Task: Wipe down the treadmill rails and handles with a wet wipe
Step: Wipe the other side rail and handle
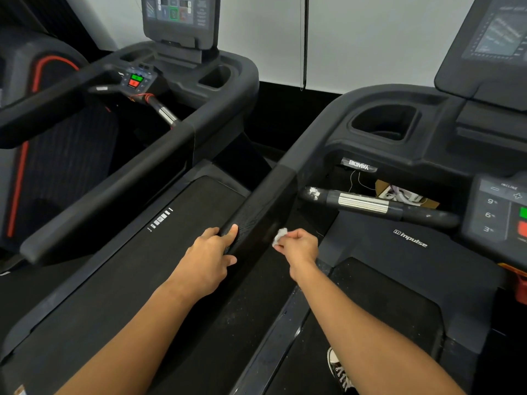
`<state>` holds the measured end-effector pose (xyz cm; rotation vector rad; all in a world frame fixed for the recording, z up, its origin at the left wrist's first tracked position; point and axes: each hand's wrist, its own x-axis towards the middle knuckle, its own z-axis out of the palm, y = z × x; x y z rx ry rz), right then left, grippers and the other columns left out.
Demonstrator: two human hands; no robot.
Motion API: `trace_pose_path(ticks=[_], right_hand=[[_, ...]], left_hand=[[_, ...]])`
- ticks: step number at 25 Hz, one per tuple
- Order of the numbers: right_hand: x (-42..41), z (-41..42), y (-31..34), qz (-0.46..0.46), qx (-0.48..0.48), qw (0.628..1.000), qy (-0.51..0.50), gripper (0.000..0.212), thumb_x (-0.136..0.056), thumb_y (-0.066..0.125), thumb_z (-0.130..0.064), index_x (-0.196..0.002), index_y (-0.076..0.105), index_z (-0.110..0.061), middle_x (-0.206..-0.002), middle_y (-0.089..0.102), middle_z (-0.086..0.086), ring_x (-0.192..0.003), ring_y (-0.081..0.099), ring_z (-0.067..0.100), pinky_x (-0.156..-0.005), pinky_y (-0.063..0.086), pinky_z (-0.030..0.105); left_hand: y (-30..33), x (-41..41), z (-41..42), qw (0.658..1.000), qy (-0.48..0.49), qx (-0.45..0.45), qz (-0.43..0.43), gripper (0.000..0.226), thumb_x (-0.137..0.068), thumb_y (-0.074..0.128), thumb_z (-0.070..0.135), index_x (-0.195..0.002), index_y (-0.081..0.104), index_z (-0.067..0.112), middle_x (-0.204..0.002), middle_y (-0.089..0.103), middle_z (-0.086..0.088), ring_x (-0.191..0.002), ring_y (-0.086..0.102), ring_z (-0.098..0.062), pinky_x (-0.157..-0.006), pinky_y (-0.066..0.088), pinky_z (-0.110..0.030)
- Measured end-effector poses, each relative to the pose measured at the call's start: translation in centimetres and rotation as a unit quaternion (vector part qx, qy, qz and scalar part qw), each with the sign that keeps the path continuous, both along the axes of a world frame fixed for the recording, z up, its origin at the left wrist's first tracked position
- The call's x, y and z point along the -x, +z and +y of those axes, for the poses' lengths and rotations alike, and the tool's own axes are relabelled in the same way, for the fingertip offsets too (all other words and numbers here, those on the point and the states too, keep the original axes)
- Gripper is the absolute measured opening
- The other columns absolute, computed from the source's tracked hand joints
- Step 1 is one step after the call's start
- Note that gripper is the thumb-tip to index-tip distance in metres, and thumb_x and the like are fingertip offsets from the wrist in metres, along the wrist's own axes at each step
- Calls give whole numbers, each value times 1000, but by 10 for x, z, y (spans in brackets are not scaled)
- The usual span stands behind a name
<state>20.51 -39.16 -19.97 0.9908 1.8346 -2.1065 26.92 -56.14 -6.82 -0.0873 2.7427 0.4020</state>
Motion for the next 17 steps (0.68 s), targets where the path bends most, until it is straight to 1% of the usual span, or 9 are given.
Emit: trace_pose_path(ticks=[1,3,5,8,9,11,13,15,17], right_hand=[[-5,-4,2,21,18,1000,-5,33,-80,70,11,-64,67,-17,-95,71,12,-71,74,18,-65,61,26],[-11,-18,2,29,1,1000,-1,36,-79,71,10,-61,65,-20,-93,71,9,-70,74,15,-62,60,23],[-3,-25,-3,-6,-36,999,-13,30,-81,66,13,-67,63,-14,-99,66,11,-73,71,17,-65,62,29],[9,-6,-13,-87,-34,996,-13,24,-84,62,16,-77,67,-6,-107,64,18,-77,66,22,-74,63,39],[9,1,-17,-90,-30,995,-16,23,-83,64,16,-77,67,-7,-106,65,18,-76,67,21,-72,63,38],[6,1,-18,-50,-16,998,-37,27,-80,68,15,-71,65,-10,-100,69,16,-74,70,19,-63,62,29],[6,-12,-15,-22,-25,998,-45,29,-80,69,11,-67,64,-14,-95,69,11,-75,71,17,-59,60,24],[13,-23,-13,-40,-47,997,-56,26,-85,63,8,-71,64,-15,-99,66,12,-82,70,22,-66,62,28],[16,-17,-18,-74,-48,994,-57,25,-90,55,7,-77,66,-10,-104,65,16,-91,69,29,-80,62,40]], left_hand=[[0,1,0,1000,1,-3,0,70,-99,57,26,-156,18,35,-161,19,-8,-142,33,-31,-113,32,-44],[0,1,0,1000,2,-4,0,71,-98,58,25,-155,18,35,-161,19,-8,-142,33,-31,-113,32,-44],[-1,2,0,1000,2,-4,2,71,-98,58,26,-155,18,36,-161,19,-8,-142,33,-32,-113,32,-44],[-3,0,0,1000,0,-2,2,71,-98,57,27,-156,16,37,-161,18,-6,-142,32,-31,-114,31,-45],[-3,1,-1,1000,-1,0,4,71,-98,57,26,-156,16,37,-162,18,-6,-142,32,-31,-114,31,-45],[-3,1,-2,1000,-2,1,4,72,-98,58,26,-155,16,36,-161,18,-7,-142,32,-32,-113,32,-45],[-3,3,-2,1000,-8,6,4,72,-98,58,26,-155,16,36,-161,19,-7,-143,31,-32,-113,32,-45],[-3,4,-2,1000,-8,8,0,72,-98,58,26,-155,15,37,-162,18,-7,-144,30,-32,-114,31,-45],[-4,4,-3,1000,-5,5,-9,73,-98,59,27,-155,14,38,-163,15,-7,-146,26,-33,-114,30,-48]])
